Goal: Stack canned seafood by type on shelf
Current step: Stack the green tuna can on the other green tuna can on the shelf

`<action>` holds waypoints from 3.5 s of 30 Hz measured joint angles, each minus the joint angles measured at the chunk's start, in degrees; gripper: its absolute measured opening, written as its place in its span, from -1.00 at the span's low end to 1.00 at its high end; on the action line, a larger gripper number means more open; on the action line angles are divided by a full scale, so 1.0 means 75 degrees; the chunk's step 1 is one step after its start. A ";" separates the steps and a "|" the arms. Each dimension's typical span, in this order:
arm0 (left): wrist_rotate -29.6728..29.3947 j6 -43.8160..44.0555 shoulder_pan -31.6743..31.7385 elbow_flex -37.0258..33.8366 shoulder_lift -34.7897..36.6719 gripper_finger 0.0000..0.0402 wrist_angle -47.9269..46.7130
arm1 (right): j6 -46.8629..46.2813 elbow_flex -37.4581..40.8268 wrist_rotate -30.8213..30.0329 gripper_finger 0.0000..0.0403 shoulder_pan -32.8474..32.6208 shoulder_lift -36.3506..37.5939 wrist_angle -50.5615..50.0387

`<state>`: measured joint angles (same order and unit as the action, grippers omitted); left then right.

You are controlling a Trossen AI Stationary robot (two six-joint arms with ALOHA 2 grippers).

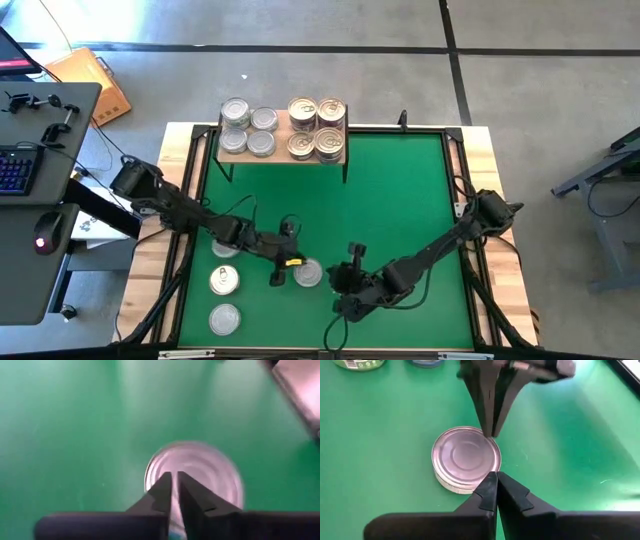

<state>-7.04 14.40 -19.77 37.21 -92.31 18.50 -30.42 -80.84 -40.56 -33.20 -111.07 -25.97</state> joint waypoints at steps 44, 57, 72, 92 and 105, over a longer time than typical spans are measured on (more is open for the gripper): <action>-0.0001 -0.0421 0.0534 -0.0017 -0.0924 -1.00 0.0677 | 0.5024 -0.0023 0.2092 0.50 0.1491 -0.0799 0.1521; -0.0022 -0.0412 0.0532 -0.0012 -0.0909 -1.00 0.0779 | 0.5630 -0.1297 0.3137 0.50 0.1937 -0.0836 -0.0888; 0.0083 -0.0908 0.0382 0.0000 -0.0901 -1.00 0.2159 | 0.4702 -0.1577 0.2976 0.50 0.1585 -0.0836 -0.2179; -0.1318 -0.0827 0.0081 0.0000 0.0675 -1.00 -0.0694 | 0.4226 -0.1440 0.4097 -0.37 0.1946 -0.0900 -0.1764; -0.3457 0.0764 -0.1494 -0.1103 0.3141 -1.00 -0.2704 | 0.5850 -0.1679 0.1099 -0.37 0.1765 -0.0766 -0.0241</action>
<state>-32.97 20.13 -30.98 28.94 -68.75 -1.77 13.45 -93.43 -32.31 -19.97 -116.81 -27.78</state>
